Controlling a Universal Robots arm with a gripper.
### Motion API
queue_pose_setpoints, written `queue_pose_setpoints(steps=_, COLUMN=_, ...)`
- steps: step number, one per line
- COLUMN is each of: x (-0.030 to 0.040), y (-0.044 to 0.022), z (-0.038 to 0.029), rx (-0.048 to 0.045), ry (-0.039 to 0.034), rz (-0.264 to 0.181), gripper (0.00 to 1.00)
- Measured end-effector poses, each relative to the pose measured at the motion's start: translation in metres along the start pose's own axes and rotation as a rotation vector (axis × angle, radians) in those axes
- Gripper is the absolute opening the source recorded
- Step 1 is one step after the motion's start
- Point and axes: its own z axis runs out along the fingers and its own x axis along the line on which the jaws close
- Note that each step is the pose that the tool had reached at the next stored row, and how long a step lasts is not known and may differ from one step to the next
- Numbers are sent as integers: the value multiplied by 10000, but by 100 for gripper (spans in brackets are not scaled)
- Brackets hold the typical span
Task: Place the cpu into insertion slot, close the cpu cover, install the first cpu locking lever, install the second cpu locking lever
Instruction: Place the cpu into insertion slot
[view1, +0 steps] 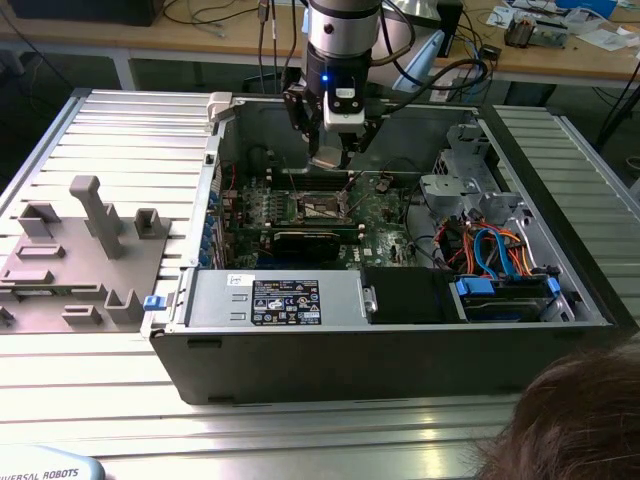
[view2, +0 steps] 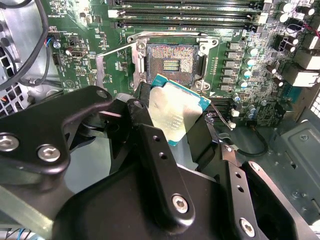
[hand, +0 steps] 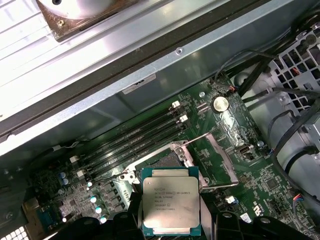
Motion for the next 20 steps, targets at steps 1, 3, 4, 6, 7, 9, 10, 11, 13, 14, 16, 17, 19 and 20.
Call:
queue_pose_setpoints(steps=1, x=0, y=0, z=0, rx=0, ry=0, rz=6, gripper=54)
queue_pose_setpoints(steps=3, x=0, y=0, z=0, rx=0, ry=-1, rz=22, gripper=54)
queue_pose_setpoints(steps=4, x=0, y=0, z=0, rx=-1, ry=-3, rz=40, gripper=54)
queue_pose_setpoints(steps=6, x=0, y=0, z=1, rx=-1, ry=-5, rz=68, gripper=54)
queue_pose_setpoints(steps=7, x=0, y=0, z=1, rx=-1, ry=-6, rz=78, gripper=54)
queue_pose_setpoints(steps=9, x=0, y=0, z=2, rx=-3, ry=-8, rz=101, gripper=54)
queue_pose_setpoints(steps=10, x=0, y=0, z=2, rx=-2, ry=-9, rz=112, gripper=54)
queue_pose_setpoints(steps=11, x=0, y=0, z=2, rx=-3, ry=-11, rz=123, gripper=54)
queue_pose_setpoints(steps=13, x=0, y=0, z=3, rx=-2, ry=-13, rz=155, gripper=54)
queue_pose_setpoints(steps=14, x=0, y=0, z=4, rx=-3, ry=-15, rz=169, gripper=54)
queue_pose_setpoints(steps=16, x=0, y=0, z=4, rx=-4, ry=-16, rz=184, gripper=54)
queue_pose_setpoints(steps=17, x=0, y=0, z=4, rx=-4, ry=-16, rz=191, gripper=54)
queue_pose_setpoints(steps=19, x=0, y=0, z=5, rx=-4, ry=-18, rz=212, gripper=54)
queue_pose_setpoints(steps=20, x=0, y=0, z=5, rx=-4, ry=-20, rz=234, gripper=54)
